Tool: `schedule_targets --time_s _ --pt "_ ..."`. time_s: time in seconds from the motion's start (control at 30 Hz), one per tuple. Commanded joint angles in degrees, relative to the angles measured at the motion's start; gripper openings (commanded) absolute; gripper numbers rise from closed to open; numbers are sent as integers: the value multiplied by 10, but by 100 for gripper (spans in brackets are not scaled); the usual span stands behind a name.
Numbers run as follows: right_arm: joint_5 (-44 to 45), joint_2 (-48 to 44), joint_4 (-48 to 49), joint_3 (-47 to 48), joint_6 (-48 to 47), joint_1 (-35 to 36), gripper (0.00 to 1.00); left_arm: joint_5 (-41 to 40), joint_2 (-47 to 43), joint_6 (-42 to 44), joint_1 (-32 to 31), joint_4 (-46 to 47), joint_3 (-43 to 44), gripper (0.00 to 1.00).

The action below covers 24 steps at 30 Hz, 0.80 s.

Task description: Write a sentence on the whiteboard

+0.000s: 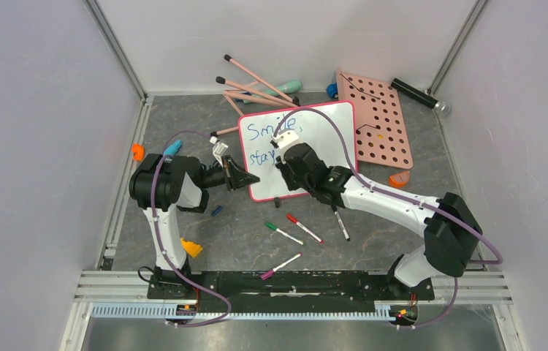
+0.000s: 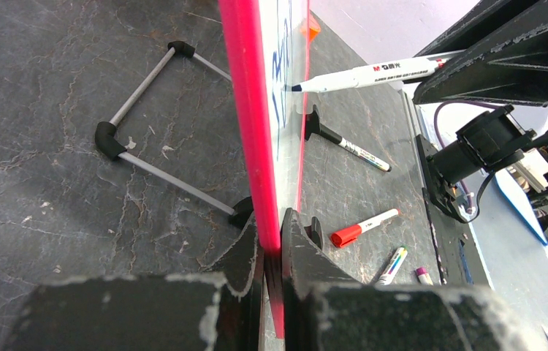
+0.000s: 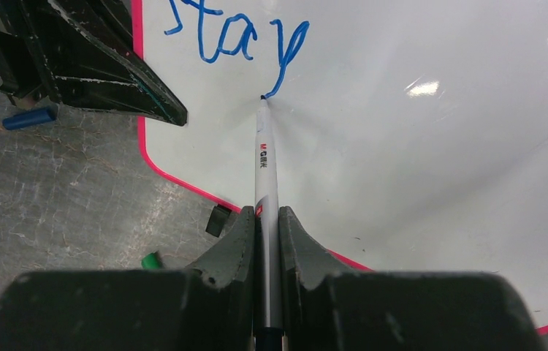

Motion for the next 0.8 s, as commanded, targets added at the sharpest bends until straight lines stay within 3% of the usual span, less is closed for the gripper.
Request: schedule_targets --time_s 0.0,0.27,0.43,0.77 --pt "-9 14 25 18 5 -1 0 -32 32 146 5 25 -2 2" --pt "-28 16 27 56 1 -1 0 -31 32 145 5 25 -3 2" --pt "-40 -30 49 24 -3 -2 0 -32 32 145 5 25 -2 2" --pt "36 -57 21 6 -16 -2 0 -32 32 145 5 25 -2 2"
